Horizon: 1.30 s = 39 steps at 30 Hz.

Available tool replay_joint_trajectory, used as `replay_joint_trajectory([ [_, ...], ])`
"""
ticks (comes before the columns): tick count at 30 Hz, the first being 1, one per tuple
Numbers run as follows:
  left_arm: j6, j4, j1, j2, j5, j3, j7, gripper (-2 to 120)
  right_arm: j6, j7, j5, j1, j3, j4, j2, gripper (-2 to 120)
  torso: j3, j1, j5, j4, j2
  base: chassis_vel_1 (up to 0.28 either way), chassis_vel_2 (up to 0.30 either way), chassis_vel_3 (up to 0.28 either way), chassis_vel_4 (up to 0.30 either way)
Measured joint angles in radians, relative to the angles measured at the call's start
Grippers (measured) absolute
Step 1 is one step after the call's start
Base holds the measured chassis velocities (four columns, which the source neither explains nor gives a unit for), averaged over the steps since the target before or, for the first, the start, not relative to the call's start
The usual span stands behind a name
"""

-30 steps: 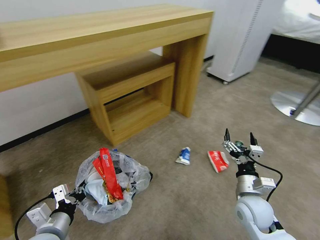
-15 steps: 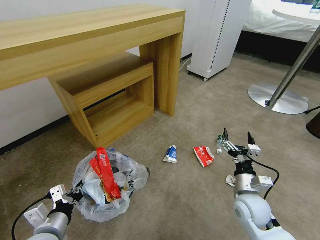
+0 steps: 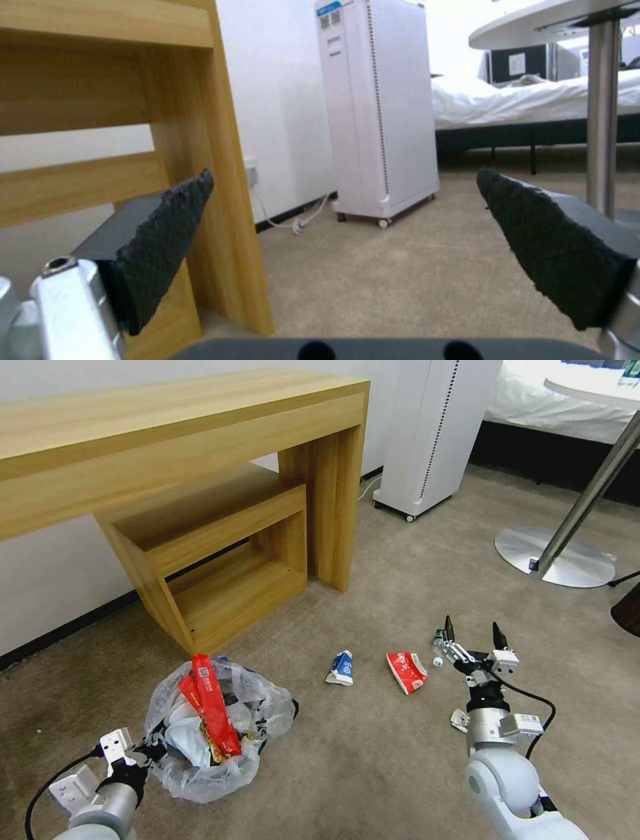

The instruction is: Pick up the trash bin and place the garbage on the floor into it.

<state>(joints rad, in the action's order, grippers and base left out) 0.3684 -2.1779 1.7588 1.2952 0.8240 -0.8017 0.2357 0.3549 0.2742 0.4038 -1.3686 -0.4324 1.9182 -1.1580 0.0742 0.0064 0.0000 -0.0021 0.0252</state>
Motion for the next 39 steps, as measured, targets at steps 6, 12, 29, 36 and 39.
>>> replay_joint_trajectory([
  [6,0.0,-0.004,0.007,-0.005,0.006,-0.005,0.002,0,0.004,0.0,-0.014,-0.011,-0.004,-0.002,-0.01,100,0.0,0.0,0.0001,0.0,0.0,0.0,0.0,0.0,0.0],
  [12,0.0,-0.01,0.014,-0.003,0.004,-0.004,0.001,0,0.008,0.001,-0.019,-0.024,-0.014,-0.001,-0.009,100,0.0,0.0,0.0001,-0.0001,0.0,0.0,0.0,0.0,0.0],
  [29,0.0,-0.017,0.019,-0.008,0.001,-0.003,-0.004,0,0.001,0.005,-0.023,-0.038,-0.024,0.014,-0.008,100,0.0,0.0,0.0002,-0.0002,0.0,-0.135,0.136,0.131,-0.142],
  [36,-0.001,-0.013,0.017,-0.013,0.002,-0.003,-0.004,0,0.001,0.005,-0.029,-0.031,-0.015,0.008,-0.009,100,0.0,0.0,0.0002,0.0001,0.0,-0.146,0.156,0.147,-0.143],
  [39,-0.001,-0.009,0.013,-0.014,0.003,-0.001,-0.004,0,0.0,0.005,-0.029,-0.028,-0.01,0.005,-0.006,100,0.0,0.0,0.0002,-0.0001,0.0,-0.096,0.096,0.093,-0.101],
])
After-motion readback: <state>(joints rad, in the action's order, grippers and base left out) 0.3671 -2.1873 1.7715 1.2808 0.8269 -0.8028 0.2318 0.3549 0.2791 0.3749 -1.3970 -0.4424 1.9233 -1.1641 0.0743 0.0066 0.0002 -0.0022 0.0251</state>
